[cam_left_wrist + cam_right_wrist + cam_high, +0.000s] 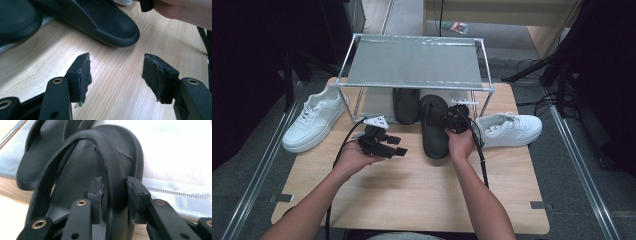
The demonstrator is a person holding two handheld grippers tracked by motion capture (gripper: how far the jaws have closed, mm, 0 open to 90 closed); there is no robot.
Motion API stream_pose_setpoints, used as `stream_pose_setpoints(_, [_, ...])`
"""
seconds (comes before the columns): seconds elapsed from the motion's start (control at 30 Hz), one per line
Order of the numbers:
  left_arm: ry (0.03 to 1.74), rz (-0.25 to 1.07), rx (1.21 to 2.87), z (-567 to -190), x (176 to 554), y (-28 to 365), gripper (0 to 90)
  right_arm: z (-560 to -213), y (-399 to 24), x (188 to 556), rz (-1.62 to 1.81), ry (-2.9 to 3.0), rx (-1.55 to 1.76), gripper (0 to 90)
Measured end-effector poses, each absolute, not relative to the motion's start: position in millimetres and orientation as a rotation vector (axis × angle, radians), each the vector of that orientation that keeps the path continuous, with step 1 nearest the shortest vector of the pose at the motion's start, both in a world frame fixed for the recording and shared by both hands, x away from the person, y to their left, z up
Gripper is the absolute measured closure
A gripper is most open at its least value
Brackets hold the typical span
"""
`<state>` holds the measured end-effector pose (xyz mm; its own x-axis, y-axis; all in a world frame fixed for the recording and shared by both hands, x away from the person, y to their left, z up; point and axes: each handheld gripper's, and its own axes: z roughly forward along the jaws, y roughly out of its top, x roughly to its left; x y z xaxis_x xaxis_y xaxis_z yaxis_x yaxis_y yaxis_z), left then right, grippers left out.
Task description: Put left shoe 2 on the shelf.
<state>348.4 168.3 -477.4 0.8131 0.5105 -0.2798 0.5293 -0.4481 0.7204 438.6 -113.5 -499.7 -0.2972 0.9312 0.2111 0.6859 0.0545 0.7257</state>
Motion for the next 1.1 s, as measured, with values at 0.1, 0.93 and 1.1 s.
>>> stream_pose_setpoints(0.1, [0.760,-0.030,2.127,-477.4,347.8,167.2,39.9,-495.2,-112.8,435.8,1.107,2.029,1.569,64.2])
stream_pose_setpoints(0.93, [0.718,0.008,2.116,-442.0,369.2,174.9,48.8,-467.4,-135.4,360.6,1.282,2.193,1.362,55.8])
stream_pose_setpoints(1.1, [0.697,0.046,2.132,-417.7,383.3,173.8,55.5,-472.6,-140.7,336.4,1.314,2.254,1.252,49.8])
